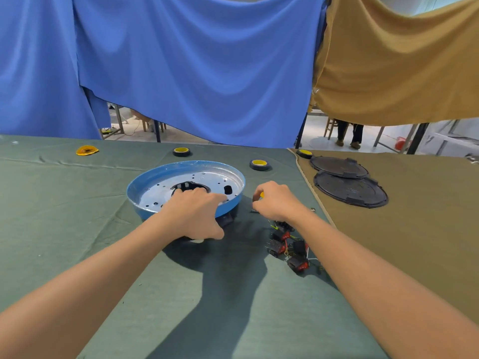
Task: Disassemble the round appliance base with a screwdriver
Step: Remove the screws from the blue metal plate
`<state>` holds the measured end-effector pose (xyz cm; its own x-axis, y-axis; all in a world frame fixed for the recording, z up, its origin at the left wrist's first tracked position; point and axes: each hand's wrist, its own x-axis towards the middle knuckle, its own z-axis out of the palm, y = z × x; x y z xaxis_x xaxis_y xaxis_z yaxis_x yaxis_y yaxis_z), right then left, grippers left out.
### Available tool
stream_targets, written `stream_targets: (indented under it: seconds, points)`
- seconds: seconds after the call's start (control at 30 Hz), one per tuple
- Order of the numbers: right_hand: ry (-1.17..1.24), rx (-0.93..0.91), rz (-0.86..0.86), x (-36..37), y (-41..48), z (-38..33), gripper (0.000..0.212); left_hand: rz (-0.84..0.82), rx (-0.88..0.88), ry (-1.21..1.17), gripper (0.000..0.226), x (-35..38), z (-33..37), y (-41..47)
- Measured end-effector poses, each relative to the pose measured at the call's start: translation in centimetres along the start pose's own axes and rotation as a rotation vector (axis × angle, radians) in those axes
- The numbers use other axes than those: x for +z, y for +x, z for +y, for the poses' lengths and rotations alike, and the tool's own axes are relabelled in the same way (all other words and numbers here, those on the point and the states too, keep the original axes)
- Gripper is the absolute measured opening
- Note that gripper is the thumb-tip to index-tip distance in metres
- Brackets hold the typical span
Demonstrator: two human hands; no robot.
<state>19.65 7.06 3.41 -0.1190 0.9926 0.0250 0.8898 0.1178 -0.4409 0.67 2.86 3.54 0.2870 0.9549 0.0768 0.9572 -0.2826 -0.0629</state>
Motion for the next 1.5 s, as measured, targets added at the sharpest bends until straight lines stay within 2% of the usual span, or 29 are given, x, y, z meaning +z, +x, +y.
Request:
stream_targets:
  seconds: [0.17, 0.3, 0.4, 0.57, 0.7, 0.77, 0.9, 1.0, 1.1, 1.2, 1.5]
  points:
    - [0.087, -0.005, 0.029, -0.2, -0.4, -0.5, 0.018, 0.054, -0.061, -0.126, 0.050, -2.0, -2.5, 0.3]
    - [0.095, -0.014, 0.029, 0.3, -0.4, -0.9, 0.017, 0.073, 0.034, -0.014, 0.056, -1.0, -1.8, -0.3]
    - [0.012, -0.045, -0.003, 1.0, -0.2, -1.0, 0.021, 0.093, 0.066, 0.059, 0.059, -0.5, -1.5, -0.3]
    - [-0.127, -0.054, -0.021, 2.4, 0.3, -1.2, 0.024, 0.078, 0.030, -0.055, 0.037, -1.2, -2.5, -0.5]
    - [-0.164, -0.045, 0.005, 3.5, 0.7, -1.7, 0.036, 0.087, 0.011, -0.043, 0.045, -1.1, -3.2, -1.0]
    - [-0.186, -0.049, 0.029, 3.9, 0.8, -2.0, 0.031, 0.090, 0.022, 0.005, 0.062, -0.8, -3.5, -1.2]
    - [-0.207, -0.035, 0.036, 3.4, 1.0, -2.0, 0.019, 0.070, 0.072, 0.058, 0.073, -0.2, -3.4, -1.5]
    - [-0.130, -0.015, 0.057, 1.6, 1.8, -1.6, 0.019, 0.054, 0.082, 0.071, 0.083, 0.3, -2.9, -1.6]
    - [-0.115, -0.003, 0.103, -0.3, 2.8, -0.6, 0.013, 0.064, 0.091, 0.086, 0.079, 0.6, -2.5, -1.6]
    - [-0.126, -0.016, 0.038, -0.8, 3.4, 0.7, 0.018, 0.060, 0.111, 0.102, 0.075, 1.0, -2.3, -1.4]
    - [-0.057, -0.010, -0.041, 0.7, 4.4, 1.8, 0.014, 0.039, 0.122, 0.112, 0.071, 1.3, -2.2, -2.0]
